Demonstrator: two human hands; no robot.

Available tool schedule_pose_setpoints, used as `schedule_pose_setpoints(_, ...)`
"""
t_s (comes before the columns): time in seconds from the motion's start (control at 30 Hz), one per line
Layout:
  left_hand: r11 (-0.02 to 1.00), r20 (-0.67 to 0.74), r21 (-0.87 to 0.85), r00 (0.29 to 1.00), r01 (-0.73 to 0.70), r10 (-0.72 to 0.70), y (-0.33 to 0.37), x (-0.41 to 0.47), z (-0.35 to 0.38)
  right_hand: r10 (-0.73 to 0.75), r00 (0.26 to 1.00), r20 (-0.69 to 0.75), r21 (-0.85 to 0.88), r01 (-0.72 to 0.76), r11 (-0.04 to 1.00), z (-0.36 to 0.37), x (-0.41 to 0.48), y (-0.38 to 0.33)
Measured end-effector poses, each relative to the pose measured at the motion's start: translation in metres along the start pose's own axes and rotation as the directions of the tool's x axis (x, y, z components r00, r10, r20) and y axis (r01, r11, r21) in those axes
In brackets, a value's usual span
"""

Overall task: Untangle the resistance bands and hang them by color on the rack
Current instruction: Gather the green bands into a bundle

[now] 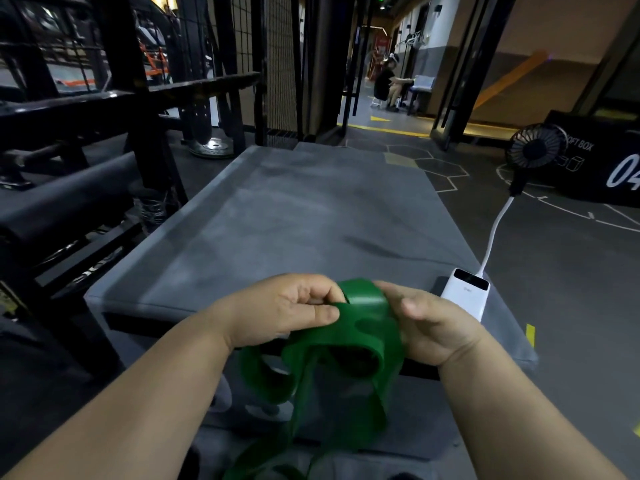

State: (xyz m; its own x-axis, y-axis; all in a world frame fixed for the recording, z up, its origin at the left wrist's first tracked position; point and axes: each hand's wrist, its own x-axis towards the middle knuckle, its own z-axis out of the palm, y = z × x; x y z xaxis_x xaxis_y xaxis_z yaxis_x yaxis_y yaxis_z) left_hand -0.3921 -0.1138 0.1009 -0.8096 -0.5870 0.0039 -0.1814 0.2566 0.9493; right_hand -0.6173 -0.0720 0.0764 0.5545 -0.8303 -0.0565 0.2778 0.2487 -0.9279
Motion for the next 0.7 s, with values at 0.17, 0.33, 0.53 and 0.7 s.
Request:
schedule_pose_setpoints(0.17,0.999,-0.054,-0.021,0.998,-0.041,0.04,0.002,0.0,0.0,0.072,0.997,-0.014,-0.039,-0.072,0.997,0.011,0.008,0.004)
schedule_pose_setpoints(0.33,0.988,-0.107,0.123,0.989,-0.09,0.103,-0.004,0.003,0.001,0.036,0.998,-0.044,-0.039,-0.037,0.999,0.014,0.012,0.005)
schedule_pose_setpoints(0.53,0.957,-0.301,0.258,0.931,-0.131,0.208,-0.008,0.007,0.004,0.032,0.996,-0.085,0.024,-0.03,0.999,0.016,0.014,0.008)
schedule_pose_setpoints(0.7,0.964,-0.376,0.23,0.901,-0.133,0.214,-0.016,0.014,0.009,0.015,0.988,-0.151,0.022,-0.012,1.0,0.015,0.013,0.005)
